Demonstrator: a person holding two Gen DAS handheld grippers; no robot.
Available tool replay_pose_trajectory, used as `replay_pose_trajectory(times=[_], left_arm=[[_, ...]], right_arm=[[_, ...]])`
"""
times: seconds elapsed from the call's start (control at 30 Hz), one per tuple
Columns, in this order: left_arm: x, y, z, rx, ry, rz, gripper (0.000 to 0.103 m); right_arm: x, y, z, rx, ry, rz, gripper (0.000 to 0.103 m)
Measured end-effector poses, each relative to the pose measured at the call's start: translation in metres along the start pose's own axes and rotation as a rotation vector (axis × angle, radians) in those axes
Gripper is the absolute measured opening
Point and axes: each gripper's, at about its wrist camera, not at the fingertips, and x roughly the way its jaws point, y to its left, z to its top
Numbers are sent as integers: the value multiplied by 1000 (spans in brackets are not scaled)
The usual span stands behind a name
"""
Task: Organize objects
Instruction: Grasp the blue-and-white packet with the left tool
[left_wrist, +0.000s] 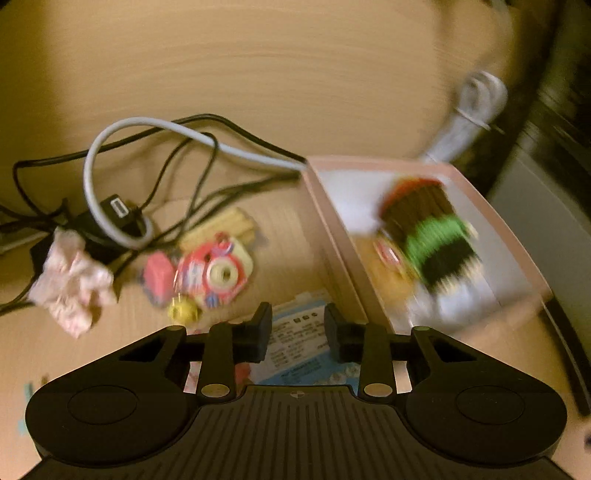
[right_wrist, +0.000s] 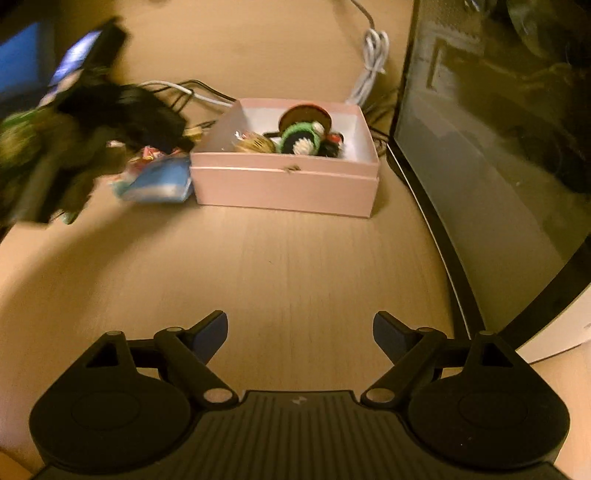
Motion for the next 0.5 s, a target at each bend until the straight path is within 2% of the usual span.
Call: replay_pose_trajectory(times=[0.1,0.2,0.27,0.37,0.5], left_arm=[[-28,-5,-32,51,-13,-17,34],[-51,-6,-56,60,-20,-20,34],[-65,-5,-70,48,-20,-20,34],[-91,6,-85,-23,-45,11,34],[-126,32,-108,-165,-79,68,34]], right_arm=[[7,2,1,5,9,16,87],[14,10,5,-12,16,43,87],[17,16,7,-29,13,58,92],[21,24,7,-60,0,71,99],[33,25,7,-72,3,73,100]])
